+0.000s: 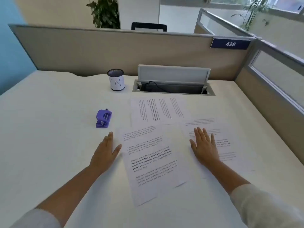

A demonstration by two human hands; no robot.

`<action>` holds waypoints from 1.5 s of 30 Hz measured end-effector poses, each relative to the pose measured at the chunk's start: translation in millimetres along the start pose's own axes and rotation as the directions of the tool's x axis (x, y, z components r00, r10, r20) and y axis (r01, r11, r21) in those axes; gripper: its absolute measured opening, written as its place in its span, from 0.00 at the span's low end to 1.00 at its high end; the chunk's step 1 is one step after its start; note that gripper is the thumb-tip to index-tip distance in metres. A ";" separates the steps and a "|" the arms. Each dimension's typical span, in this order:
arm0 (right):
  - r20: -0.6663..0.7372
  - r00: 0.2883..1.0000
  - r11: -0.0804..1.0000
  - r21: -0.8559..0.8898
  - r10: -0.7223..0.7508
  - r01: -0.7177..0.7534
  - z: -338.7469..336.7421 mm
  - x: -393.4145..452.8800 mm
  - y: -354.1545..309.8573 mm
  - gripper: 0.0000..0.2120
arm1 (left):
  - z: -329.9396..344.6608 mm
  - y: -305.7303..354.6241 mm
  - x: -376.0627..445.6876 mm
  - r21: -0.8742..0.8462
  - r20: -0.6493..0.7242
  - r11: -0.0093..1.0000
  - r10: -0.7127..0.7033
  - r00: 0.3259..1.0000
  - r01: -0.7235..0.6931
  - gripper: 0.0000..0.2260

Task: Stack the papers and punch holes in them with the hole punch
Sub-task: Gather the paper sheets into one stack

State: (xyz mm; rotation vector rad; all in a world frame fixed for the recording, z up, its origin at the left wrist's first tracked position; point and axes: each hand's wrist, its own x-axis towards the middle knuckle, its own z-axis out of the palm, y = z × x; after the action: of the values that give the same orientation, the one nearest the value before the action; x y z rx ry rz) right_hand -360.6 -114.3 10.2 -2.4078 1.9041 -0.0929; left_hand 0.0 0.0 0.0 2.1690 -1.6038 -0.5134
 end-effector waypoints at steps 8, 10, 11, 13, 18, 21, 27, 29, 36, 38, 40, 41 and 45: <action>0.030 0.995 0.983 0.157 0.095 -0.098 13.0 -14.2 4.0 0.27 | 17.4 14.6 1.4 0.308 -0.009 0.950 -0.052 0.999 0.052 0.61; 0.006 0.994 0.980 0.164 0.111 -0.111 13.9 -15.3 4.5 0.27 | 21.6 12.8 1.0 0.334 -0.003 0.940 -0.069 0.998 0.066 0.63; 0.000 0.994 0.980 0.169 0.109 -0.108 14.4 -15.2 4.2 0.27 | 22.5 12.3 1.4 0.338 -0.005 0.938 -0.076 0.997 0.073 0.63; -0.008 0.994 0.978 0.180 0.108 -0.105 14.1 -15.7 3.6 0.27 | 23.8 12.2 1.5 0.338 -0.016 0.937 -0.085 0.996 0.086 0.62; -0.037 0.993 0.975 0.199 0.113 -0.103 12.7 -17.4 2.3 0.25 | 26.8 15.2 -0.2 0.311 -0.076 0.944 -0.094 0.993 0.113 0.58; -0.034 0.994 0.975 0.202 0.106 -0.097 12.8 -17.0 2.3 0.24 | 28.3 14.9 0.5 0.304 -0.096 0.945 -0.096 0.991 0.121 0.57; -0.054 0.992 0.981 0.162 0.114 -0.104 8.2 -15.0 -1.5 0.25 | 24.5 9.2 3.3 0.316 -0.102 0.946 -0.042 0.994 0.072 0.52; -0.087 0.990 0.992 0.082 0.107 -0.100 4.7 -11.9 2.1 0.26 | 20.6 7.7 8.1 0.307 -0.105 0.950 -0.026 0.994 0.058 0.51; -0.065 0.883 0.885 0.002 0.465 -0.466 -26.4 16.0 51.0 0.38 | 17.6 4.6 18.0 0.311 -0.107 0.950 0.002 0.994 0.031 0.49; -0.003 0.838 0.837 0.039 0.546 -0.546 -29.1 21.5 61.8 0.42 | 17.4 4.3 18.9 0.311 -0.095 0.950 -0.001 0.995 0.031 0.48; 0.061 0.802 0.797 0.087 0.594 -0.597 -29.1 25.0 68.4 0.45 | 17.7 4.8 18.2 0.315 -0.084 0.949 -0.002 0.996 0.029 0.47; 0.080 0.792 0.785 0.105 0.606 -0.611 -28.1 25.8 70.3 0.46 | 17.5 5.2 17.9 0.316 -0.084 0.948 -0.002 0.996 0.029 0.47; 0.065 0.786 0.780 0.093 0.615 -0.619 -25.2 28.2 74.3 0.48 | 16.0 7.8 17.6 0.314 -0.105 0.949 0.003 0.995 0.030 0.49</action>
State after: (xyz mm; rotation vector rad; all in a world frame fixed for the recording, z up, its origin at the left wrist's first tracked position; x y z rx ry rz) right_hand -428.5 -159.2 28.5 -1.5855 2.4853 -0.1153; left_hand -9.6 -20.5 -10.7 2.3913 -1.7114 -0.1487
